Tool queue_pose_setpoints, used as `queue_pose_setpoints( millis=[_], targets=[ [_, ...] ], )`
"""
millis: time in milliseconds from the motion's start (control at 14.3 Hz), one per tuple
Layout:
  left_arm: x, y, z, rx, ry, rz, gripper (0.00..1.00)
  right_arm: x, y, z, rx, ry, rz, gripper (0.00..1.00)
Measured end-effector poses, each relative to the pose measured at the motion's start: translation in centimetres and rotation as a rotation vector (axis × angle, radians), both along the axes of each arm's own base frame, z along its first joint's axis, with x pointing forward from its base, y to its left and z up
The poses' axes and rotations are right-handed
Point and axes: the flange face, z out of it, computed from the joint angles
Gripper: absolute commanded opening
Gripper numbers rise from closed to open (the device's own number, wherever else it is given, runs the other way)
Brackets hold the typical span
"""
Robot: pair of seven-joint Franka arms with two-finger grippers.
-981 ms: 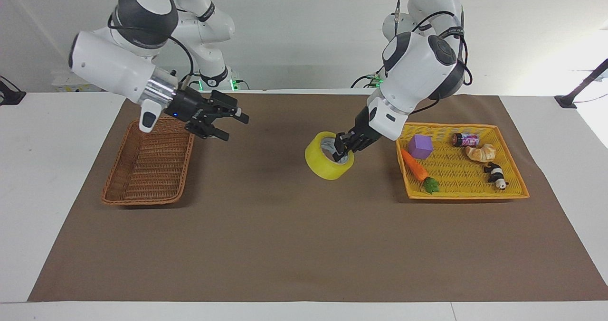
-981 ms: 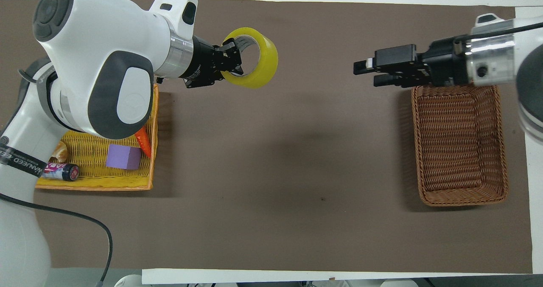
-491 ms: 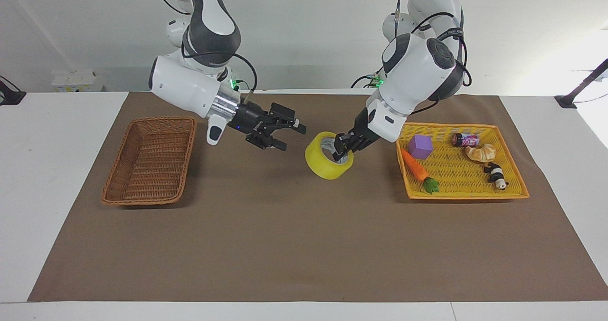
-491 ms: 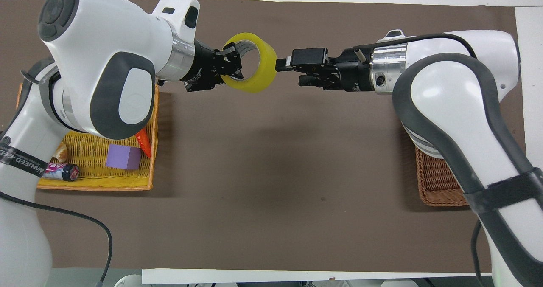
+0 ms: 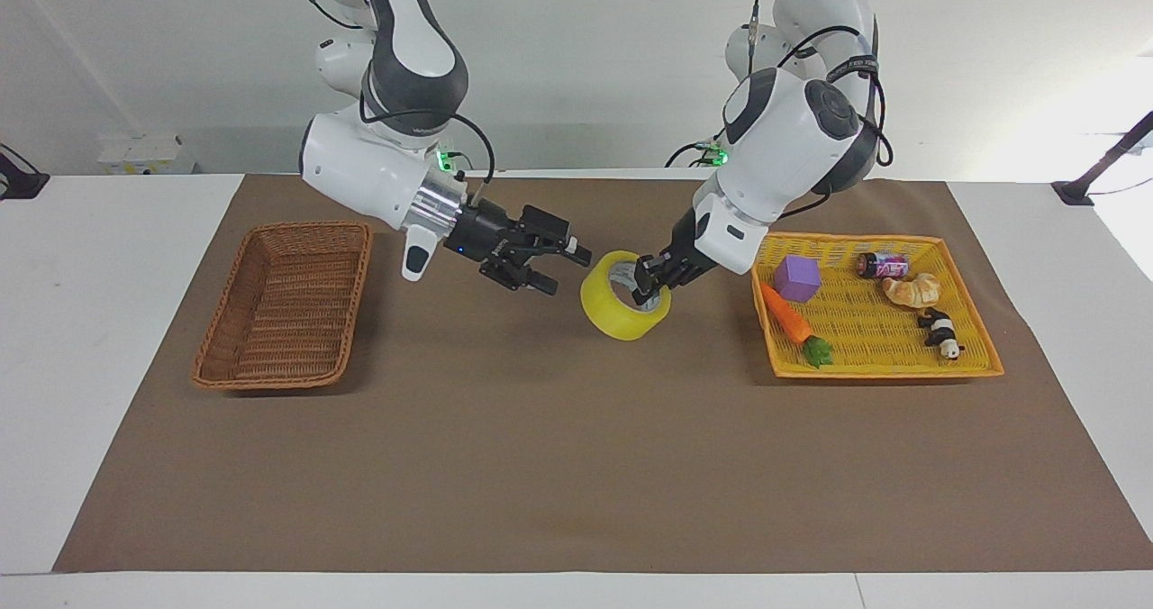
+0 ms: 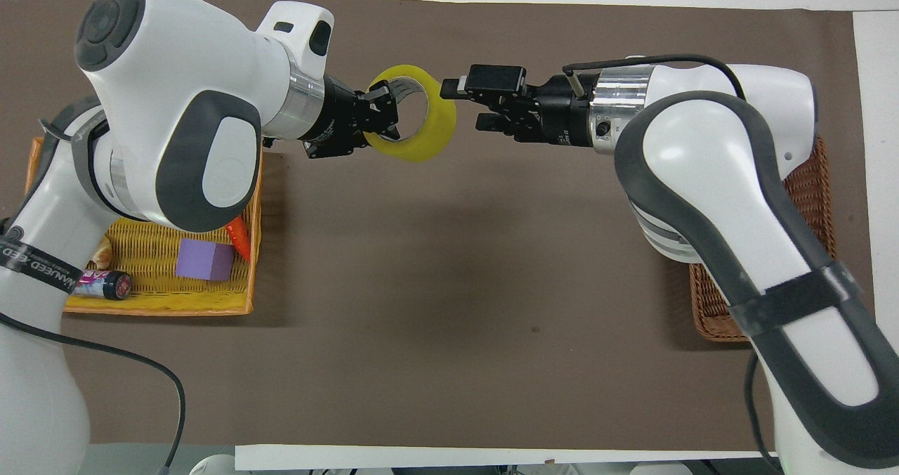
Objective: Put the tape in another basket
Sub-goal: 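Close the right gripper on the tape rim beside the left gripper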
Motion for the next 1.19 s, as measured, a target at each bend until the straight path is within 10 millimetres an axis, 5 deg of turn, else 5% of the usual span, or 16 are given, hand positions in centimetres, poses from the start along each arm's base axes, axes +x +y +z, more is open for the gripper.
queue_pose_setpoints(
  millis=[280,561,631,701,771,911,1121,1192],
  targets=[
    [0.0,0.0,0.0,0.001,0.0,0.0,0.01,0.0,1.3,-0.8,-0.01,0.001,0.006,0.9],
    [0.0,0.0,-0.1,0.002,0.002,0.0,0.01,0.1,1.3,-0.7,-0.01,-0.001,0.006,0.6],
    [-0.1,0.0,-0.2,0.003,0.003,0.0,0.01,0.0,1.4,-0.7,-0.01,-0.001,0.008,0.5],
    [-0.1,0.1,-0.3,0.003,0.004,0.0,0.01,-0.2,1.8,-0.7,-0.009,-0.001,0.014,0.26],
    [-0.1,0.1,-0.3,0.004,0.004,-0.001,0.02,-0.4,2.3,-0.8,-0.011,-0.001,0.021,0.13],
    [-0.1,0.4,-0.2,0.008,0.008,-0.002,0.08,-0.5,2.5,-0.9,-0.014,-0.008,0.026,0.0],
    [-0.1,0.4,-0.2,0.008,0.009,-0.003,0.1,-0.5,2.5,-0.9,-0.015,-0.009,0.027,0.0],
    [-0.1,0.4,-0.2,0.008,0.009,-0.003,0.36,-0.5,2.5,-0.9,-0.015,-0.009,0.027,0.0]
  ],
)
